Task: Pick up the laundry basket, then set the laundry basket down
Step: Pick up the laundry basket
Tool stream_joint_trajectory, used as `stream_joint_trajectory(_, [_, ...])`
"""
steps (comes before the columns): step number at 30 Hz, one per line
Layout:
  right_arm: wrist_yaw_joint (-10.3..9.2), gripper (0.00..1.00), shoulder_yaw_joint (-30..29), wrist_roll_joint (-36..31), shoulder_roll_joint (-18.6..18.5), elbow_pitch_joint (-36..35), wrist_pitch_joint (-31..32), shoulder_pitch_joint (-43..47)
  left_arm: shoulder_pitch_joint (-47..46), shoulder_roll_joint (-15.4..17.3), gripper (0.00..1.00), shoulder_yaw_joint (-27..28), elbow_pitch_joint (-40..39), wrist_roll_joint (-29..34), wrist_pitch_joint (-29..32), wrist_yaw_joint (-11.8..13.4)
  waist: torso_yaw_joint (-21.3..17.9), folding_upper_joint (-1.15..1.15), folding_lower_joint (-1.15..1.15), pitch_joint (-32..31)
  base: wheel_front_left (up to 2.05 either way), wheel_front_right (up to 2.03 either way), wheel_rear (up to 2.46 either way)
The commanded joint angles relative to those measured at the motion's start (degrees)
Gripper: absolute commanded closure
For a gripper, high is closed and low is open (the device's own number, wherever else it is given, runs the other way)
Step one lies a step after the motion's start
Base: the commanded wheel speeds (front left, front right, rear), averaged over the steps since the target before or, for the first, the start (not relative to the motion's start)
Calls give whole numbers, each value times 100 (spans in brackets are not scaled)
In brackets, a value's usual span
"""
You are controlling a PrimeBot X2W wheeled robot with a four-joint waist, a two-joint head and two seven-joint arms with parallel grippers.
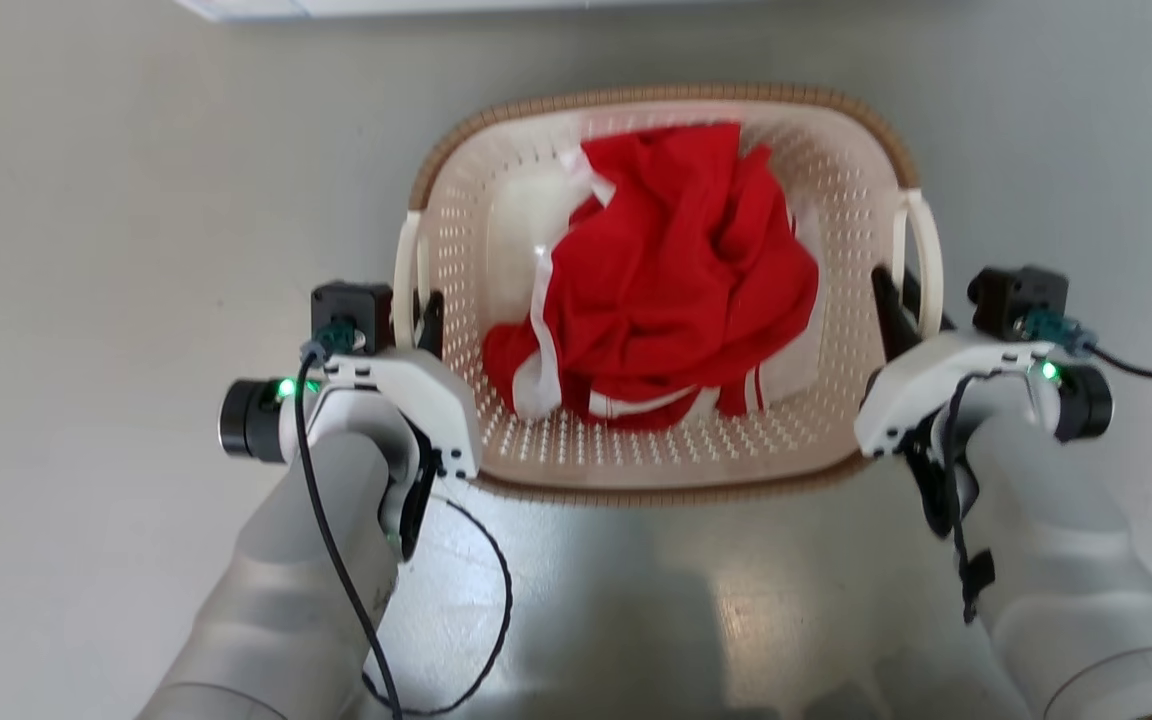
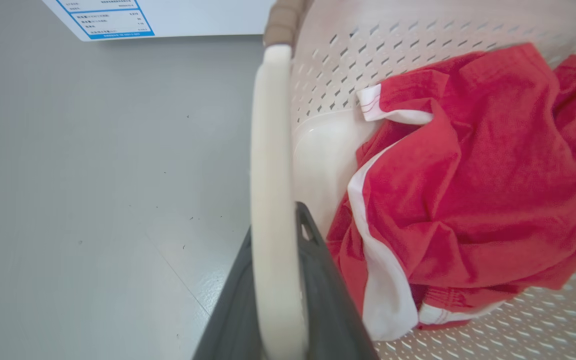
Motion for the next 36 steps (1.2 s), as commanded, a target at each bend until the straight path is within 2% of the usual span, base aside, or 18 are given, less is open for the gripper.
stream_joint_trajectory(1, [40, 100, 150, 61, 71, 41, -63, 324, 257, 136, 100, 57, -1, -62, -36, 14, -18, 0, 0, -250, 0, 0, 0])
stream_joint_trajectory(14, [40, 100, 728, 653, 71, 871, 7, 836, 959, 136, 100, -432, 552, -653, -36, -98, -19, 0, 0, -1548, 0, 0, 0])
stream_joint_trajectory(24, [40, 100, 1440, 1465, 71, 969, 575, 1685, 1747, 136, 100, -1038, 875, -1258, 296, -138, -17, 0, 0, -2786, 0, 0, 0])
stream_joint_trajectory(36, [40, 100, 2063, 2107, 71, 980, 829, 2402, 2401, 136, 100, -1493, 900, -1644, 483, -42, -46, 0, 0, -3770, 0, 0, 0])
